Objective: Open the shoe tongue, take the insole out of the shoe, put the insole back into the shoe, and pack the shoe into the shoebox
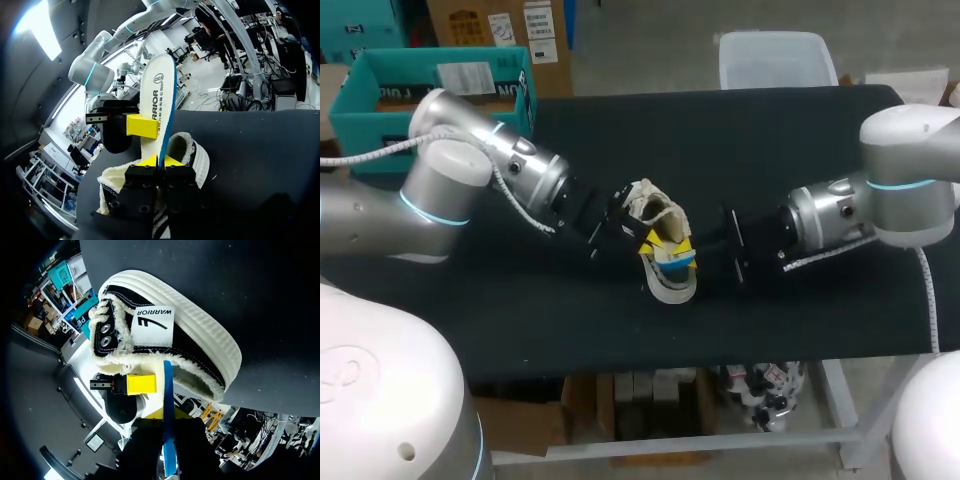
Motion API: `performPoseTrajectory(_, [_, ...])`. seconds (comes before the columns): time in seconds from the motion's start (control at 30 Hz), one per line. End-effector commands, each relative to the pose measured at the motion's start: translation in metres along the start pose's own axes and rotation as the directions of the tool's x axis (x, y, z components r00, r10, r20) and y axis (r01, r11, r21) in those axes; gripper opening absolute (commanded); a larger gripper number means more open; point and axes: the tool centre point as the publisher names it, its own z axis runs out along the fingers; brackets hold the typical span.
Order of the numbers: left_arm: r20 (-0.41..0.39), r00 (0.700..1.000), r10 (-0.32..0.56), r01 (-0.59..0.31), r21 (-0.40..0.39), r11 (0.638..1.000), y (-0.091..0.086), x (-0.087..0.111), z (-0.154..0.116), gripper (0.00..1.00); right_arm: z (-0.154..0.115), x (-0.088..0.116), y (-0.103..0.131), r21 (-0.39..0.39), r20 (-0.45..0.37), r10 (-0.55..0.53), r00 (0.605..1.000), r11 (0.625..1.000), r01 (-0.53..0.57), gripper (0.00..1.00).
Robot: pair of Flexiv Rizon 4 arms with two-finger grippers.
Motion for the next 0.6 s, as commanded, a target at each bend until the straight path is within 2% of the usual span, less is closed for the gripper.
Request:
performPoseTrajectory(0.03, [0.005,1.0,-0.002,0.002,-0.003,1.0,-0.001,0.002,-0.001,0.1,0.0,-0.001,0.001,0.0,-0.002,-0.001,1.0,1.0,0.001,0.0])
performPoseTrajectory(0.07, [0.005,1.0,0.0,0.0,-0.002,1.0,-0.004,0.003,-0.001,0.35,0.0,-0.001,0.001,0.0,-0.001,-0.003,1.0,1.0,0.003,0.0])
performPoseTrajectory(0.17, [-0.002,1.0,0.029,-0.029,0.001,1.0,-0.014,0.003,-0.002,0.45,0.001,0.0,0.0,-0.005,0.002,-0.009,1.0,1.0,0.009,0.0])
performPoseTrajectory(0.23, [-0.01,0.999,0.05,-0.05,0.004,0.999,-0.022,0.004,0.0,0.46,0.001,0.001,0.0,-0.01,0.001,-0.011,1.0,1.0,0.011,0.0])
performPoseTrajectory(0.27, [-0.014,0.998,0.06,-0.06,0.003,0.998,-0.025,0.005,0.001,0.45,0.001,0.001,0.0,-0.011,0.001,-0.012,1.0,1.0,0.012,0.0])
performPoseTrajectory(0.33, [-0.019,0.997,0.073,-0.073,0.002,0.997,-0.03,0.005,0.004,0.31,0.002,0.001,0.0,-0.012,0.001,-0.013,1.0,1.0,0.013,0.0])
performPoseTrajectory(0.37, [-0.02,0.997,0.079,-0.079,-0.001,0.997,-0.031,0.004,0.004,0.09,0.003,0.001,0.001,-0.014,0.003,-0.012,1.0,1.0,0.012,0.0])
performPoseTrajectory(0.4, [-0.022,0.996,0.082,-0.082,-0.002,0.997,-0.032,0.004,0.005,0.0,0.003,0.0,0.001,-0.017,0.006,-0.011,1.0,1.0,0.011,0.0])
performPoseTrajectory(0.6, [-0.032,0.996,0.084,-0.084,-0.01,0.996,-0.026,0.0,0.005,0.0,0.005,0.001,0.006,-0.028,0.017,-0.012,1.0,1.0,0.012,0.0])
